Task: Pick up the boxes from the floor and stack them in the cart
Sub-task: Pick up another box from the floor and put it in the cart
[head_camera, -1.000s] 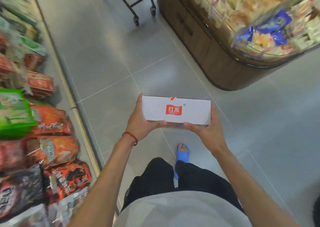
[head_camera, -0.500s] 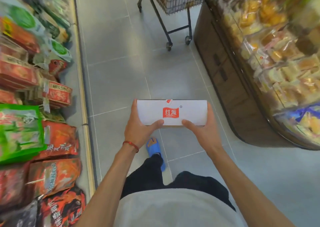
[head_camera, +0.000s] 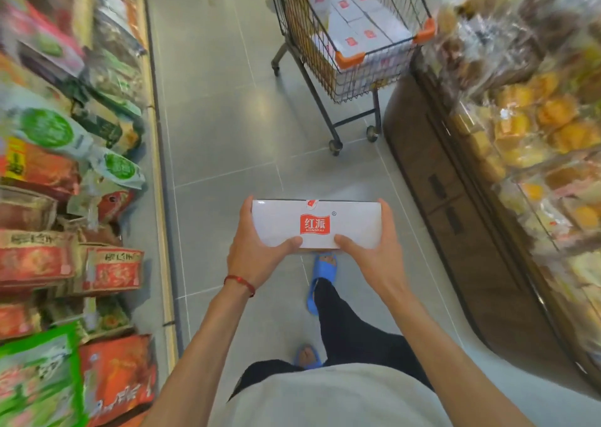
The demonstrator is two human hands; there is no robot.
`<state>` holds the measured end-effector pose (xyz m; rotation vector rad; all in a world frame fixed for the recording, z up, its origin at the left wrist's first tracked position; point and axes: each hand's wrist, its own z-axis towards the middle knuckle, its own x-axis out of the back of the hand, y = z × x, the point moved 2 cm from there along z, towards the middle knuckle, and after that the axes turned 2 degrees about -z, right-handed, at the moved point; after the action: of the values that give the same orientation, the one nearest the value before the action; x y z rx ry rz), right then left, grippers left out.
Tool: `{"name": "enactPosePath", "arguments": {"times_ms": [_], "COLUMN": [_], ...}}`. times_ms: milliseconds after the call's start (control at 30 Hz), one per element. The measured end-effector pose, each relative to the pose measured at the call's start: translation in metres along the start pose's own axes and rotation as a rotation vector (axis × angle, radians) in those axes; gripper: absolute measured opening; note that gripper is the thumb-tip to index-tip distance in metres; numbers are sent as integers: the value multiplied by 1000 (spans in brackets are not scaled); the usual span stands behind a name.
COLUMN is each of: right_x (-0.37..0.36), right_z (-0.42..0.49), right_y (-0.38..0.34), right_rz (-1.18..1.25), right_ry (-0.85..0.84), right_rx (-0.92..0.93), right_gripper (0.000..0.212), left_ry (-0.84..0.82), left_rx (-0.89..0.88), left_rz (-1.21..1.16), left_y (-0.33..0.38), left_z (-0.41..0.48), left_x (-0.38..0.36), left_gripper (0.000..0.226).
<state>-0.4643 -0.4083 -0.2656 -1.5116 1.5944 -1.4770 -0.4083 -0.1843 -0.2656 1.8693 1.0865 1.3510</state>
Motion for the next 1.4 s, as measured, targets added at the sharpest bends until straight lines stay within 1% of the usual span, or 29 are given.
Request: {"name": "enactPosePath", "arguments": {"times_ms": [100, 167, 233, 333, 433, 567, 667, 800, 900, 1000, 1167, 1267, 1400], "right_x": [-11, -15, -20, -32, -46, -66, -88, -114, -123, -126, -122, -114, -104], "right_z": [68, 107, 149, 212, 274, 355, 415, 480, 524, 564, 640, 686, 740], "right_y": [-25, -42, -60, -90, -115, -146, -173, -219, -250, -271, -305, -312, -318], "right_rz": [-8, -33, -37, -37, -31, -15, 8, 22, 50, 76, 159, 255, 291], "right_ry": [-12, -12, -12, -17, 12, 97, 146, 241, 326, 384, 470, 521, 595], "right_rx": [-28, -11, 6, -10, -22, -62, -69, -87, -125, -133, -133, -119, -146], "right_gripper": [85, 81, 76, 89, 91, 86, 84, 91, 103, 104, 106, 106, 105], "left_ry": [6, 15, 29, 33, 23, -11, -35, -104, -160, -209, -270, -284, -343], "left_rx": [8, 9, 7, 27, 26, -13, -66, -162, -231, -278, -337, -360, -375], "left_rz": [1, 14, 23, 11, 4, 31, 65, 104, 127, 132, 154, 202, 211], "left_y": [30, 49, 69, 96, 119, 149, 175, 218, 252, 285, 337, 365, 401], "left_z": [64, 103, 144, 207, 274, 373, 451, 541, 599, 653, 740, 788, 845], "left_x": [3, 6, 9, 15, 23, 34, 46, 63, 70, 71, 54, 35, 5], "left_gripper": [98, 95, 98, 106, 110, 105, 109, 112, 112, 111, 109, 111, 114]}}
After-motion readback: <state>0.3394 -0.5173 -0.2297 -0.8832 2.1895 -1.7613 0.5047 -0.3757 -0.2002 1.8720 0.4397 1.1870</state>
